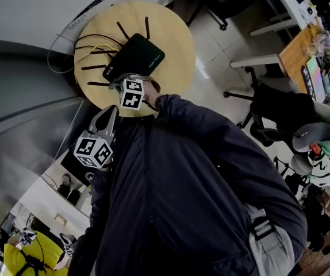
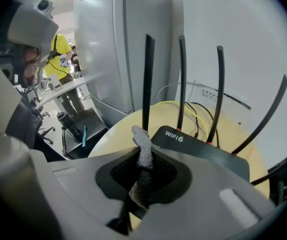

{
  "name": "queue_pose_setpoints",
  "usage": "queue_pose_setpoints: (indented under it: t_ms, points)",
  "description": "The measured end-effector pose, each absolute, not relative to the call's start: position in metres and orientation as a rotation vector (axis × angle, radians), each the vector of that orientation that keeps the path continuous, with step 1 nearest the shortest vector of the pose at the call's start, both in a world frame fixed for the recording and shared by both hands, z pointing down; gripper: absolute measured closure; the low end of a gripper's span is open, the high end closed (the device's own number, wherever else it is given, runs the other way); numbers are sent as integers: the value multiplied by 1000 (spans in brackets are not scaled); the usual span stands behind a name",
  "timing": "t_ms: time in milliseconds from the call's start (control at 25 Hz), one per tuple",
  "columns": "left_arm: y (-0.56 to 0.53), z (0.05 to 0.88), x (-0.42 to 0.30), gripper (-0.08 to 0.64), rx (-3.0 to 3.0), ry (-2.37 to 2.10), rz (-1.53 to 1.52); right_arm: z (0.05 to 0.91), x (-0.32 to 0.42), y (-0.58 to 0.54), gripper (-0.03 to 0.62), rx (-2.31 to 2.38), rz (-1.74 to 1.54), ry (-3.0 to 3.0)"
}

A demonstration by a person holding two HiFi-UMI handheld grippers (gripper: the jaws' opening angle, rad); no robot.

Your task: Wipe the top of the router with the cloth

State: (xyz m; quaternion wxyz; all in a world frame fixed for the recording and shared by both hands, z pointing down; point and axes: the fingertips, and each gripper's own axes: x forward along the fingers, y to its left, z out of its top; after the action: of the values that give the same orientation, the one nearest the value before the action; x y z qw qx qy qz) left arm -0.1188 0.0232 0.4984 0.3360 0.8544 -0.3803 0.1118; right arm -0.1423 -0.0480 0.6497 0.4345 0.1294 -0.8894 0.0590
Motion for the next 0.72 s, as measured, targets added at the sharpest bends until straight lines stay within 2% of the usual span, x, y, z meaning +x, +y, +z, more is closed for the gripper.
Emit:
queue_pose_setpoints:
  t_ms: [240,720]
  points:
    - [18,498,-119,560,2153,-1113,270,645,-157,-52,561,183,91,-2244]
    - [23,492,-128,560,2117,-1215,254,653,-167,-112,561,248,129,-2198]
